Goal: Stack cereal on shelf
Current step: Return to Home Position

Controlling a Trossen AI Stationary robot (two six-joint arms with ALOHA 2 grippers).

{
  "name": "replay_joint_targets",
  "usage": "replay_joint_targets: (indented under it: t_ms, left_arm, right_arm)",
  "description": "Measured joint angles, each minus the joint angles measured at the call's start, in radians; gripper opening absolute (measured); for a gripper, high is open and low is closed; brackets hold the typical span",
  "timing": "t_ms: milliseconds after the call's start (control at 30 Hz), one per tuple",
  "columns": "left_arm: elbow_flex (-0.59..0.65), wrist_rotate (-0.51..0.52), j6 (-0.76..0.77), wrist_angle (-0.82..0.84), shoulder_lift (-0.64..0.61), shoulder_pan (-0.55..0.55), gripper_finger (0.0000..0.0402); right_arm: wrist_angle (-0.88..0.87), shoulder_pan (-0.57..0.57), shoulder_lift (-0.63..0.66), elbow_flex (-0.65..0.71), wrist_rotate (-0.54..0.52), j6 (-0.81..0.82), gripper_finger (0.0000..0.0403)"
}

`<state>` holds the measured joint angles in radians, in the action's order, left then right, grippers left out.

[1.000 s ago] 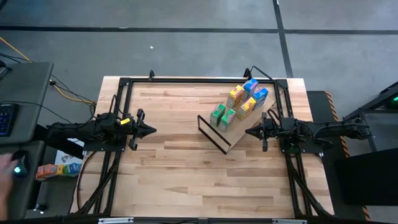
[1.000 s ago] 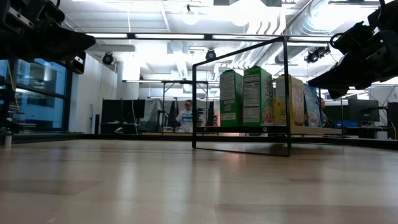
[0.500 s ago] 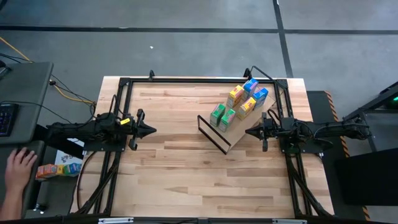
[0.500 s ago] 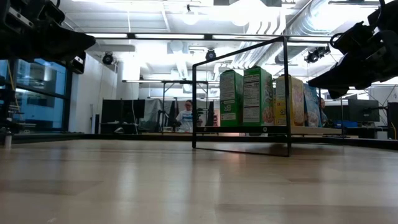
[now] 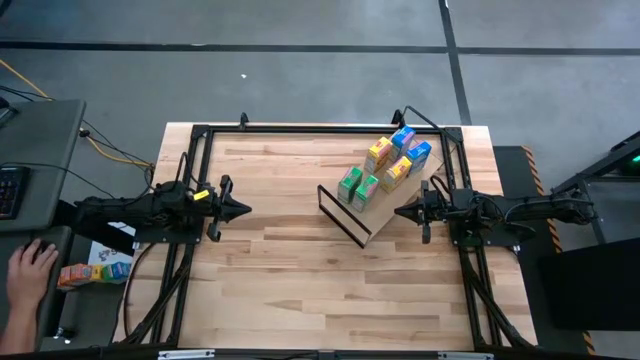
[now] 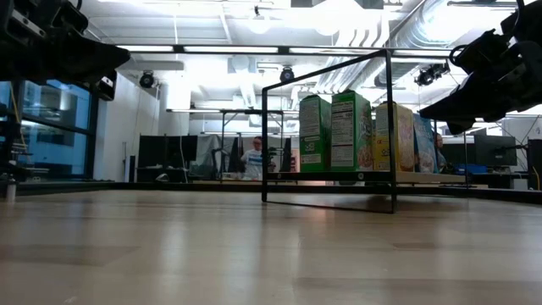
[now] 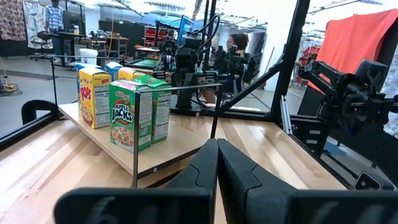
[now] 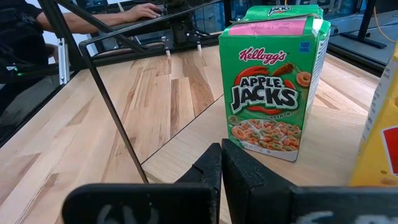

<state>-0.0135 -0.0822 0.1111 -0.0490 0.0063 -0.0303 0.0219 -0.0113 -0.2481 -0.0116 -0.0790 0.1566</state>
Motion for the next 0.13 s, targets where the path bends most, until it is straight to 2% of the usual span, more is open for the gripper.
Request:
replay_joint_targets:
  t_ms: [133]
  left_arm:
    - [0.000,0.000,0.000,0.000,0.000,0.000,0.0000]
  right_arm:
    - [0.000,0.000,0.000,0.000,0.000,0.000,0.0000]
